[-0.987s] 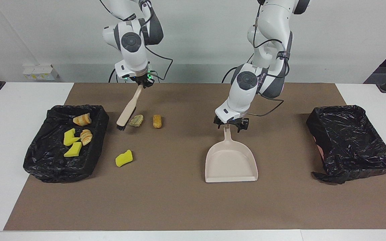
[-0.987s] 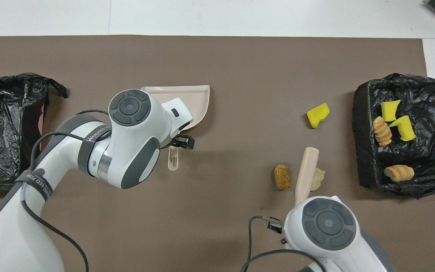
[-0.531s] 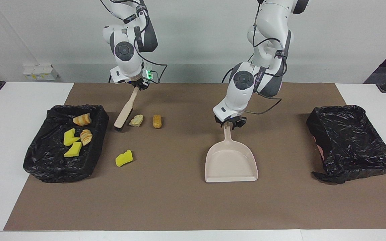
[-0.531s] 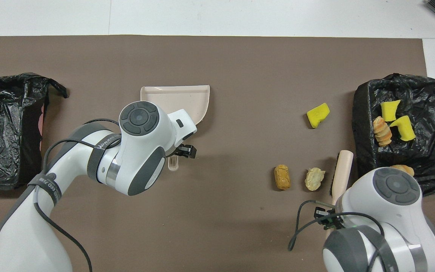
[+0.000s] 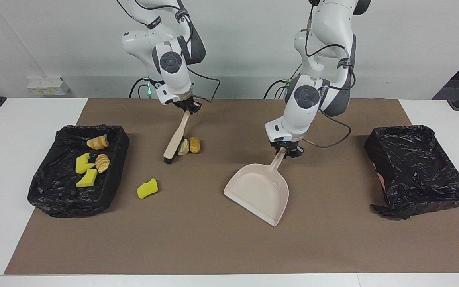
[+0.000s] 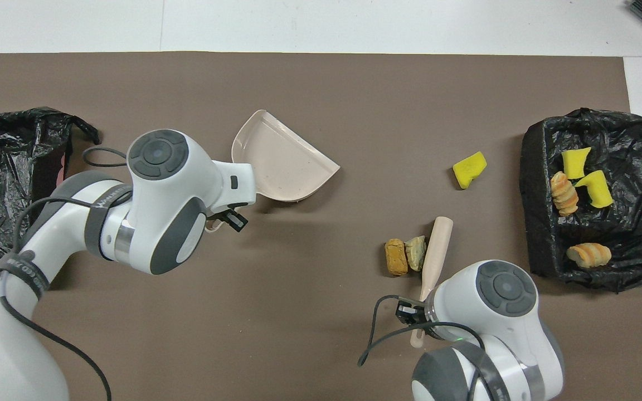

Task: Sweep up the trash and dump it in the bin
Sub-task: 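Pull the dustpan near the bread while the right gripper sweeps bread in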

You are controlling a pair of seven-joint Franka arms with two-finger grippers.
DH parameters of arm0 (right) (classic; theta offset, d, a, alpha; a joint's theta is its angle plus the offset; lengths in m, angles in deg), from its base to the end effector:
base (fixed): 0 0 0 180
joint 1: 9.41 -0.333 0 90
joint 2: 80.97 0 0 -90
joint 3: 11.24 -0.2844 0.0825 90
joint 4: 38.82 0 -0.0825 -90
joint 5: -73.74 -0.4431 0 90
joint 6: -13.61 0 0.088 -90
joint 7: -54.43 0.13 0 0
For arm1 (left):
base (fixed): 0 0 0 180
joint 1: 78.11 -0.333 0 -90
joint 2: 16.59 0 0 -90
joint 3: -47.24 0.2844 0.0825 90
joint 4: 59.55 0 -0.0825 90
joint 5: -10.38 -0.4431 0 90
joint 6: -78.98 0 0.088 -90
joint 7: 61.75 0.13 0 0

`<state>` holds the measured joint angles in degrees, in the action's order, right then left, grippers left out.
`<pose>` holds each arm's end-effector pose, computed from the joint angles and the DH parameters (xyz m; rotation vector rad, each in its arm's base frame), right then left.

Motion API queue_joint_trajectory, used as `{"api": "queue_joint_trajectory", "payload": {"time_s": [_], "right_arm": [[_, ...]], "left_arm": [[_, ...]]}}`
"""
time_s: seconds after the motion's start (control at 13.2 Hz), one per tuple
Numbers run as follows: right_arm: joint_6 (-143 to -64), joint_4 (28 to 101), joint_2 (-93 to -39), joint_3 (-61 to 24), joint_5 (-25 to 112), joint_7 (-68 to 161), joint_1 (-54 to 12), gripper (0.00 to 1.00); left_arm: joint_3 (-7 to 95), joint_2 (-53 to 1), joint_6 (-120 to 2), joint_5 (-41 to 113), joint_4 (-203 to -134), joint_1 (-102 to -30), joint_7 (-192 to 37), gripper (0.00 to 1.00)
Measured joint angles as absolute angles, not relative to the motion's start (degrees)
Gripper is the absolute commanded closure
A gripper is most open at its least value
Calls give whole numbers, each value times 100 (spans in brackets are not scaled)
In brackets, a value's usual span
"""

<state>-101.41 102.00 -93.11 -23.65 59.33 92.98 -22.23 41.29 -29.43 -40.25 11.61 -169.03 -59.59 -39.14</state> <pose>0.4229 0.2157 0.2676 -3.0357 0.5792 0.4539 0.5850 -0.2671 0.2910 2.8498 -1.2196 -0.0830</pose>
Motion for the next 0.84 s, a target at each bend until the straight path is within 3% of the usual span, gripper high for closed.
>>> {"api": "queue_joint_trajectory", "payload": {"time_s": [0.46,0.84], "right_arm": [[-9990,9482,-8820,-2364,5486,9500,-2363,100],[-9975,9477,-8790,-2365,5479,9507,-2610,100]], "left_arm": [[4167,-2369,-3646,1089,-16911,-6767,-408,100],[4045,-1966,-3816,912,-17544,-6528,34,100]]}}
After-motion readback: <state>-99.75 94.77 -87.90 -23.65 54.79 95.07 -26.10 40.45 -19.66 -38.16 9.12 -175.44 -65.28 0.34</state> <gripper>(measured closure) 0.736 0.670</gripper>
